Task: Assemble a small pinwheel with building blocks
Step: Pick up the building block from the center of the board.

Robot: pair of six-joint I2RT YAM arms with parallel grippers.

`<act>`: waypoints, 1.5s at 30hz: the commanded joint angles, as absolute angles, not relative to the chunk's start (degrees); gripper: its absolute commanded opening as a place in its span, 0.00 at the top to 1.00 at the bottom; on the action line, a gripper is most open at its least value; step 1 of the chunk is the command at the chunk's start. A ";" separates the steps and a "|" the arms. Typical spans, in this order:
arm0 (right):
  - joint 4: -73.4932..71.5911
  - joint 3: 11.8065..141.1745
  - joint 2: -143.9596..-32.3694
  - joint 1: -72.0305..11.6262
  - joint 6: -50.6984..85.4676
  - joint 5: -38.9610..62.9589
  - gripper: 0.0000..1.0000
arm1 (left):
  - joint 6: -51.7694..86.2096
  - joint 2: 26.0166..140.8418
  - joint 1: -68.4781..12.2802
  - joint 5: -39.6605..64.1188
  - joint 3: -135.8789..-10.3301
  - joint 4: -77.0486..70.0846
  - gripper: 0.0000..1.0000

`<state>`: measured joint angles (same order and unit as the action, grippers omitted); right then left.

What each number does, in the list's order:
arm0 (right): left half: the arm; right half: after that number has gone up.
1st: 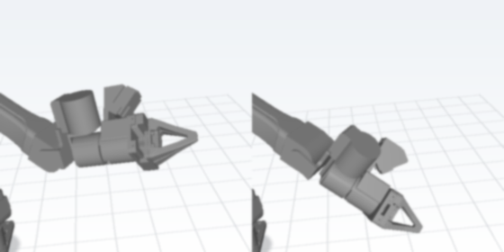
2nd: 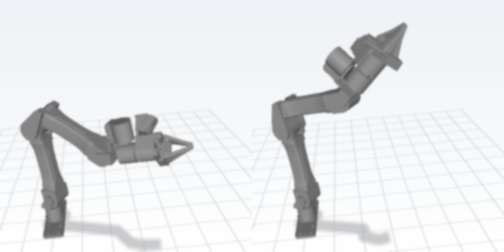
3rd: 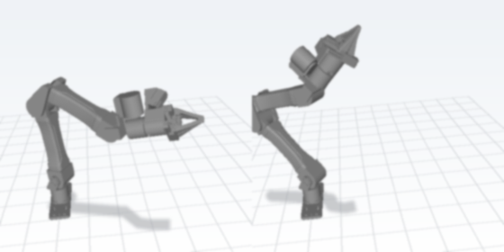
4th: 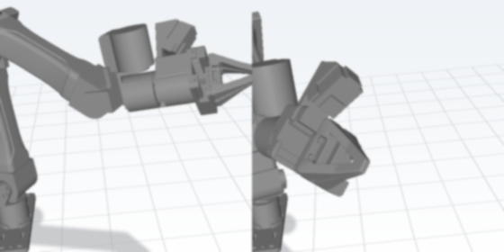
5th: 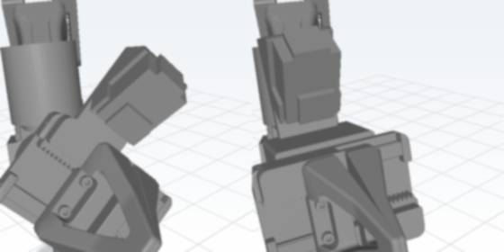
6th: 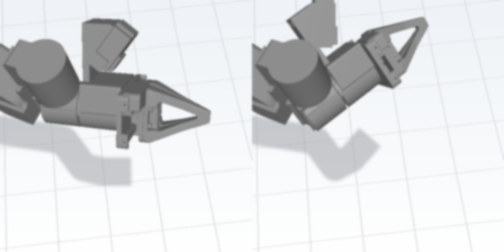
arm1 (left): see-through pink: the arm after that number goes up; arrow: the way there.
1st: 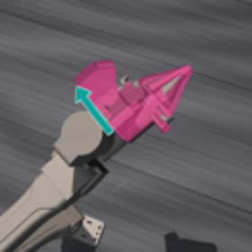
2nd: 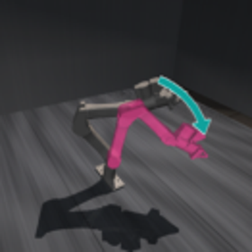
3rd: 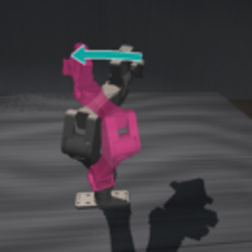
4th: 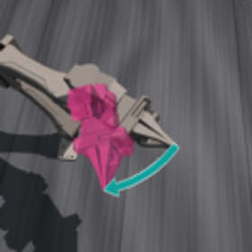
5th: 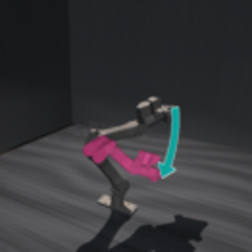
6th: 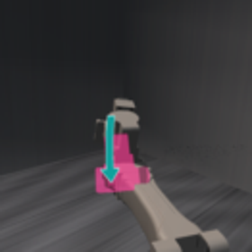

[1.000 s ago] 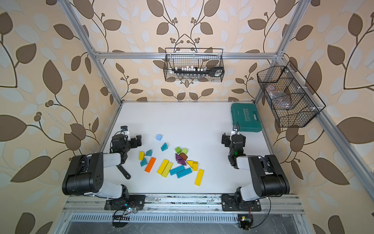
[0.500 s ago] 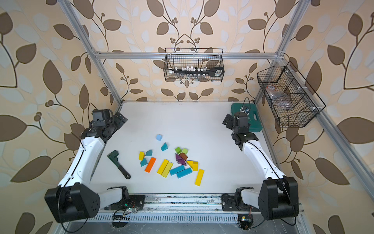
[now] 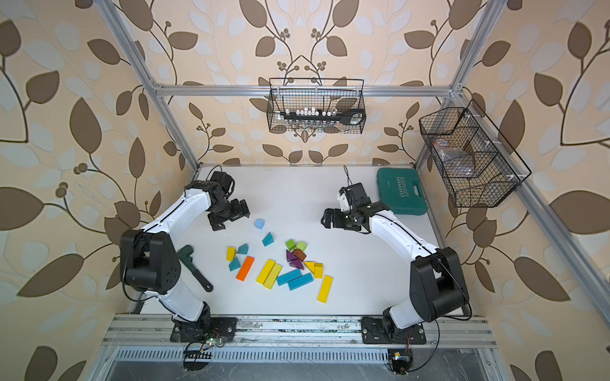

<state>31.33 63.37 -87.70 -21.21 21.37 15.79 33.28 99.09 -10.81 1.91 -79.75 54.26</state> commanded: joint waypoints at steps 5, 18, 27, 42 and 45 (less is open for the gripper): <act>41.31 66.97 -91.09 -26.63 15.47 16.79 0.00 | 25.71 106.56 -15.71 1.83 -86.90 60.64 0.01; 42.36 68.44 -92.98 -33.83 12.19 5.68 0.00 | 21.18 113.90 -17.16 1.91 -92.89 60.60 0.02; 42.24 67.91 -92.13 -34.35 11.34 8.11 0.00 | 20.97 115.94 -17.18 1.24 -93.08 60.57 0.04; 38.51 65.95 -90.12 -34.20 12.62 9.59 0.05 | 18.91 123.19 -17.31 1.32 -98.93 61.15 0.30; 38.39 65.77 -90.16 -34.13 12.60 9.49 0.07 | 19.07 124.24 -17.31 1.06 -99.64 61.17 0.35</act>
